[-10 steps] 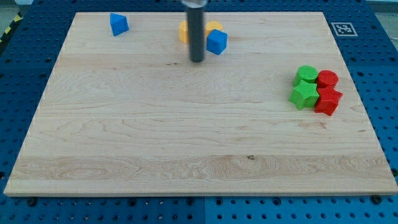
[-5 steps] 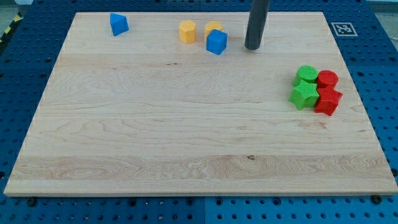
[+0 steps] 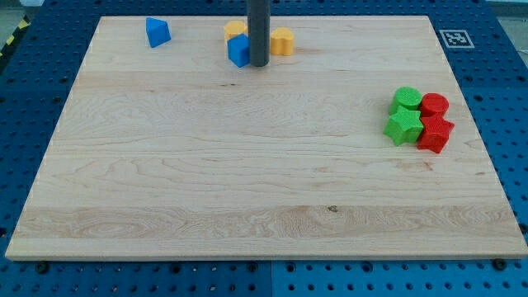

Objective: Drag the blue cube towards the triangle

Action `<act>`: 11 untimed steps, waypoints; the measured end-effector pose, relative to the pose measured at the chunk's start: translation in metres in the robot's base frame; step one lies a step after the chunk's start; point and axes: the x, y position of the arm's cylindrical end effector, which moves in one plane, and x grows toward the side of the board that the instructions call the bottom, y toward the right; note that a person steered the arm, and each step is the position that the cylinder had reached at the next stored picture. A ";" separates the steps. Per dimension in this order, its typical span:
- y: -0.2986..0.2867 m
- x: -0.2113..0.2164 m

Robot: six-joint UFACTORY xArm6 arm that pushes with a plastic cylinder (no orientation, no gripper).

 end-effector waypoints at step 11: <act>-0.112 -0.017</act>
